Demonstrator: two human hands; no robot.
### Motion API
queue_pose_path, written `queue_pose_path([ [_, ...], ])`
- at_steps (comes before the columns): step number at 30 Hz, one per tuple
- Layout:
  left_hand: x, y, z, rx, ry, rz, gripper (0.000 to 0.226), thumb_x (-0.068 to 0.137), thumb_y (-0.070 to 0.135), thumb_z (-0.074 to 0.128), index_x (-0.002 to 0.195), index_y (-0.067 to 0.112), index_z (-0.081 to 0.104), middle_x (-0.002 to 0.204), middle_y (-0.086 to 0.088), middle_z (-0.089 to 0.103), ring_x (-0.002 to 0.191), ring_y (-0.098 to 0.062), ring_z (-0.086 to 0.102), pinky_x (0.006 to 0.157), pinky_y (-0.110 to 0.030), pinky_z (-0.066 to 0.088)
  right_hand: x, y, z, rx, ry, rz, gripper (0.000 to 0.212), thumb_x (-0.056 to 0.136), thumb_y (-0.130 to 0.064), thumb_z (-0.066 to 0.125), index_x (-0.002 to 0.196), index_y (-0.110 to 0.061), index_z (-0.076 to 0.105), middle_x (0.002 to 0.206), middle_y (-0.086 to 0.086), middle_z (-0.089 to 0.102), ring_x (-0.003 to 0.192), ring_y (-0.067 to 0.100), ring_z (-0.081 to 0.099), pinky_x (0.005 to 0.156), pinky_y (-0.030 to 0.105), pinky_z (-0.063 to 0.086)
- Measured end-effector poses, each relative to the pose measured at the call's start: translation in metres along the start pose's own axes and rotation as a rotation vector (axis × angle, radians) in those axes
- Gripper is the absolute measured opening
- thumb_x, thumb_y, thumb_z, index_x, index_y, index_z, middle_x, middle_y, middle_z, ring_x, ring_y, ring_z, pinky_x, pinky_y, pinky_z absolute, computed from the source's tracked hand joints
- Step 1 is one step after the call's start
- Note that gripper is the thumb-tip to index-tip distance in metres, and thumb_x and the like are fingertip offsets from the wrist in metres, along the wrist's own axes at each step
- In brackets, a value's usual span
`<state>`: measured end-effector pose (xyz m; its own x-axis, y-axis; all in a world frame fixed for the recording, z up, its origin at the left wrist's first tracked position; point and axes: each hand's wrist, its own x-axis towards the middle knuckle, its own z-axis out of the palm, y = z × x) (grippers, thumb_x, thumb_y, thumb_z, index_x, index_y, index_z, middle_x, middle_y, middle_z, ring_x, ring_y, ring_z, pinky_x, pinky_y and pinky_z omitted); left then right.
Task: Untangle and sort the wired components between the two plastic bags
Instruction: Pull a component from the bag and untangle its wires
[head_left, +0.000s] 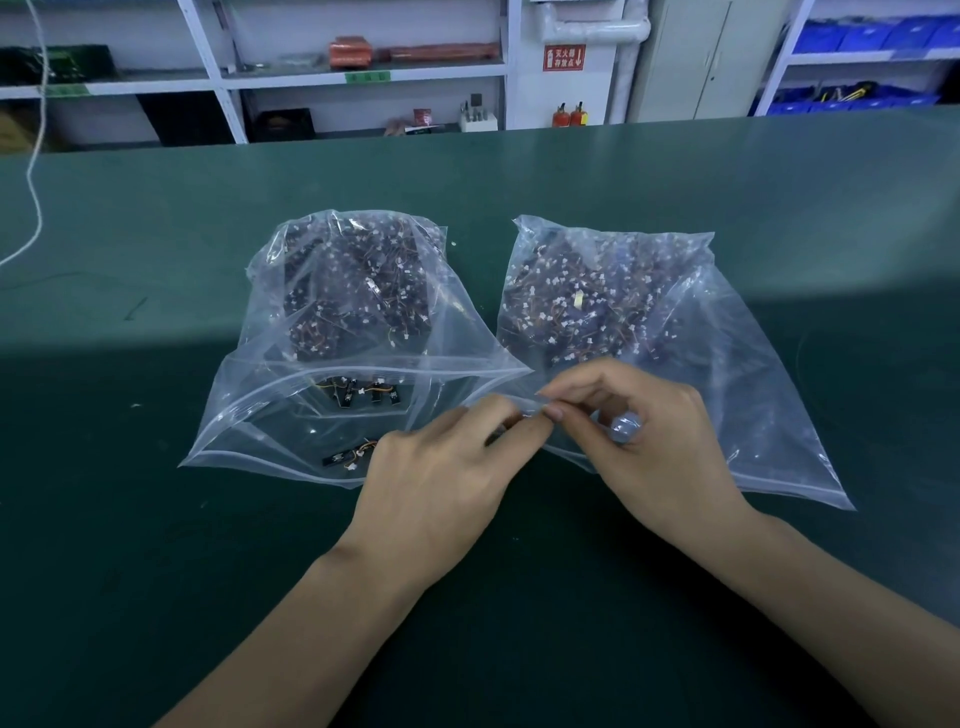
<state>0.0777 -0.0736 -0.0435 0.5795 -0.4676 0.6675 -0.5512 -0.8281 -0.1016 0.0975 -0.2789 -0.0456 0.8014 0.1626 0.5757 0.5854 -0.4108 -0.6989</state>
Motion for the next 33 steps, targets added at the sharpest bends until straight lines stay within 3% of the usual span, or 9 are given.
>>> queue_pose_path([
  [5, 0.006, -0.007, -0.006, 0.118, 0.023, 0.106, 0.030, 0.089, 0.000, 0.071, 0.104, 0.024, 0.081, 0.093, 0.011, 0.075, 0.064, -0.015, 0.066, 0.041, -0.027, 0.033, 0.001, -0.005, 0.000, 0.062, 0.069, -0.001, 0.013, 0.093, -0.008, 0.080, 0.100, -0.019, 0.076, 0.090, -0.014, 0.077, 0.084, 0.012, 0.075, 0.077, 0.026, 0.059],
  [8, 0.017, -0.002, -0.005, 0.142, -0.023, 0.163, 0.024, 0.083, 0.001, 0.074, 0.092, 0.023, 0.079, 0.083, 0.008, 0.072, 0.060, -0.015, 0.066, 0.041, -0.027, 0.037, 0.003, -0.010, -0.002, 0.056, 0.117, -0.019, 0.020, 0.093, -0.010, 0.080, 0.101, -0.027, 0.074, 0.090, -0.015, 0.077, 0.085, 0.011, 0.075, 0.078, 0.020, 0.057],
  [16, 0.041, 0.021, 0.008, 0.244, -0.337, 0.105, 0.026, 0.057, 0.016, 0.093, 0.071, 0.028, 0.074, 0.057, 0.008, 0.064, 0.043, -0.011, 0.060, 0.045, -0.024, 0.020, 0.002, -0.004, -0.003, -0.025, 0.071, -0.033, 0.012, 0.094, -0.007, 0.079, 0.100, -0.017, 0.078, 0.091, -0.013, 0.076, 0.086, 0.014, 0.073, 0.077, 0.027, 0.057],
  [20, 0.019, 0.009, -0.005, 0.110, -0.211, 0.228, 0.030, 0.075, 0.011, 0.086, 0.102, 0.024, 0.080, 0.090, 0.011, 0.074, 0.051, -0.016, 0.063, 0.040, -0.023, 0.029, 0.002, 0.001, -0.004, -0.124, 0.037, -0.089, 0.012, 0.094, -0.007, 0.079, 0.101, -0.017, 0.078, 0.093, -0.016, 0.074, 0.090, 0.008, 0.072, 0.080, 0.019, 0.053],
  [22, 0.006, -0.004, -0.016, 0.019, -0.148, 0.284, 0.005, 0.094, 0.020, 0.076, 0.094, 0.024, 0.078, 0.084, 0.010, 0.069, 0.054, -0.015, 0.062, 0.037, -0.028, 0.040, 0.001, 0.004, -0.005, -0.168, 0.014, -0.079, 0.017, 0.093, -0.005, 0.080, 0.104, -0.017, 0.077, 0.094, -0.017, 0.074, 0.090, 0.004, 0.071, 0.081, 0.018, 0.054],
  [24, -0.003, -0.018, -0.024, 0.001, -0.035, 0.193, 0.037, 0.106, 0.038, 0.065, 0.072, 0.023, 0.067, 0.066, 0.007, 0.054, 0.051, -0.014, 0.054, 0.038, -0.030, 0.039, 0.000, 0.006, -0.005, -0.206, -0.013, -0.076, 0.017, 0.094, -0.005, 0.079, 0.106, -0.017, 0.077, 0.094, -0.016, 0.074, 0.088, 0.003, 0.071, 0.081, 0.021, 0.056],
  [26, -0.008, -0.035, -0.032, 0.026, 0.004, 0.017, 0.048, 0.109, 0.043, 0.058, 0.065, 0.022, 0.056, 0.060, 0.008, 0.049, 0.048, -0.016, 0.051, 0.042, -0.026, 0.035, 0.000, 0.007, -0.006, -0.238, -0.024, -0.071, 0.015, 0.096, -0.007, 0.077, 0.106, -0.018, 0.077, 0.095, -0.017, 0.073, 0.086, 0.003, 0.071, 0.078, 0.028, 0.059],
  [29, -0.017, -0.058, -0.036, 0.082, -0.091, -0.233, 0.040, 0.106, 0.047, 0.055, 0.077, 0.022, 0.061, 0.057, 0.009, 0.057, 0.048, -0.025, 0.059, 0.050, -0.028, 0.038, 0.002, 0.006, -0.009, -0.278, -0.019, -0.073, 0.011, 0.099, -0.012, 0.073, 0.106, -0.021, 0.077, 0.097, -0.018, 0.073, 0.087, 0.003, 0.070, 0.075, 0.030, 0.059],
  [33, -0.025, -0.073, -0.034, 0.113, -0.287, -0.408, 0.032, 0.094, 0.063, 0.059, 0.094, 0.031, 0.059, 0.064, 0.009, 0.062, 0.064, -0.028, 0.067, 0.059, -0.036, 0.044, 0.001, 0.006, -0.011, -0.309, -0.036, -0.044, 0.012, 0.098, -0.014, 0.073, 0.106, -0.023, 0.076, 0.098, -0.020, 0.073, 0.088, 0.001, 0.070, 0.072, 0.029, 0.059],
])
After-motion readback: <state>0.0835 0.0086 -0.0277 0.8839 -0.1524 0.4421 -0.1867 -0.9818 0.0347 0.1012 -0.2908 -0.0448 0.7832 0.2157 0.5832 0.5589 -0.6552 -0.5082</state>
